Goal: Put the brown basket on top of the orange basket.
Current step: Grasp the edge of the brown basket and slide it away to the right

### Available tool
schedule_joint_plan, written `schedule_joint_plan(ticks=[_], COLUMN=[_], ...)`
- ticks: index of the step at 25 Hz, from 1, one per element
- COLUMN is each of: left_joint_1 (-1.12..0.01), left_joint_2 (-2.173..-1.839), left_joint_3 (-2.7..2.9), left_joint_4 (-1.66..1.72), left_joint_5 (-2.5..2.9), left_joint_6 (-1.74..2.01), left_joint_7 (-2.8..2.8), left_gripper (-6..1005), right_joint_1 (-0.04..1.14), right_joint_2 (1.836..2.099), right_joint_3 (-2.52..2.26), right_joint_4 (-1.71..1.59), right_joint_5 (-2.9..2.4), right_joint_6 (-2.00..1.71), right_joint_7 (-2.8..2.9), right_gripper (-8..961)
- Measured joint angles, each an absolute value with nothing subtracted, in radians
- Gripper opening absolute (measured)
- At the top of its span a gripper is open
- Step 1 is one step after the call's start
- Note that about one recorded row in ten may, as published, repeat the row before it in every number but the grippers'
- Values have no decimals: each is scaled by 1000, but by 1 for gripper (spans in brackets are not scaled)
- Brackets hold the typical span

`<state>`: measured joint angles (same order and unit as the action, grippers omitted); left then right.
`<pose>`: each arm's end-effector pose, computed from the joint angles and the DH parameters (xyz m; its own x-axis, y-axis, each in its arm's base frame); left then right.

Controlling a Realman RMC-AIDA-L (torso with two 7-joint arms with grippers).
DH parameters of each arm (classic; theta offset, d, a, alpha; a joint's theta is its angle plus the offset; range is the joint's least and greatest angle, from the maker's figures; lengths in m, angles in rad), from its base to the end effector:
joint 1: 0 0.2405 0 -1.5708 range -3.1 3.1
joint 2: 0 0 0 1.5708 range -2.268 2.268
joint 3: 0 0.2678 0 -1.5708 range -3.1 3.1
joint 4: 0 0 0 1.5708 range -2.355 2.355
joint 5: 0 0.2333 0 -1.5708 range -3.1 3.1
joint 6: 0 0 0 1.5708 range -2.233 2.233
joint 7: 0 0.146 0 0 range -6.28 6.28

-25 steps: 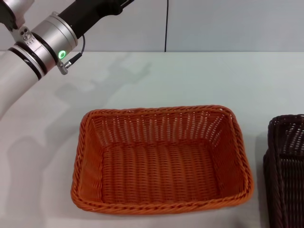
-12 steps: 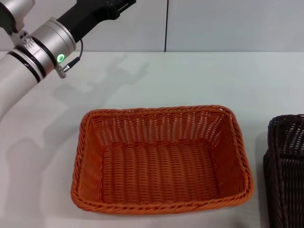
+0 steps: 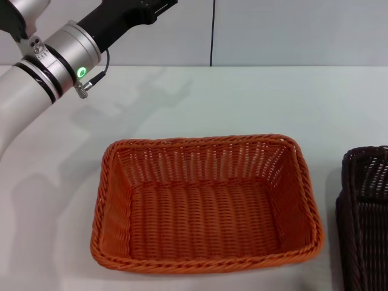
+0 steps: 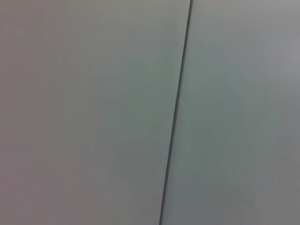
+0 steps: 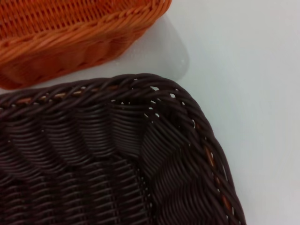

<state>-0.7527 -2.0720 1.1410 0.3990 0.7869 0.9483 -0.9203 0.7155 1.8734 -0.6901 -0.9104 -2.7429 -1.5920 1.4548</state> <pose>-0.1922 0.4782 -0.0071 0.5692 -0.0164 0.8220 0.6488 -0.6051 -0.4614 0.3102 0.4112 0.1256 0.9011 -0.2747 0.3354 -0.1545 -0.9263 -0.3435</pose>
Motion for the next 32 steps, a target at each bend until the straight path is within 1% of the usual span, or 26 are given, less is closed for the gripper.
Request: schedule_joint_plan(ticks=[1,2,3,5,7,12,15,17,18,21,23,27,32], left_joint_1=[-755,-762,-762,-770,-779,-784,-780,-777,-777,-778,-778,-777,-777], left_joint_2=[-2072,-2072,-2072,-2072,-2072,-2074,-2074,-2074,-2074,-2074,-2074,-2074,-2074], left_joint_3=[1141,1142,1142,1143,1145,1149,1149,1149,1149,1149,1149,1149,1149], left_joint_4=[396,386,386,374,359,350,350,346,346,340,339,338,336], left_joint_5=[787,787,787,787,787,787,787,787,787,787,787,787,787], left_joint_6=[948,947,947,946,945,944,943,943,943,943,941,941,939], left_joint_7=[-920,-917,-917,-913,-910,-909,-909,-909,-909,-909,-908,-906,-897], left_gripper=[842,842,842,842,842,842,842,842,842,842,842,842,842], right_joint_1=[715,714,714,712,710,712,710,703,703,691,682,669,655], right_joint_2=[1877,1890,1890,1901,1905,1905,1904,1890,1890,1875,1858,1822,1813], right_joint_3=[-690,-684,-684,-679,-685,-689,-698,-700,-700,-692,-678,-630,-608], right_joint_4=[-907,-907,-907,-910,-906,-905,-908,-919,-919,-937,-945,-938,-934], right_joint_5=[-2740,-2728,-2728,-2704,-2682,-2685,-2686,-2695,-2695,-2707,-2710,-2712,-2714], right_joint_6=[-1583,-1570,-1570,-1552,-1534,-1540,-1563,-1620,-1620,-1676,-1715,-1772,-1791], right_joint_7=[1448,1423,1423,1401,1385,1380,1379,1379,1379,1381,1385,1403,1406], right_gripper=[572,572,572,571,571,367,351,341,336,321,311,231,210])
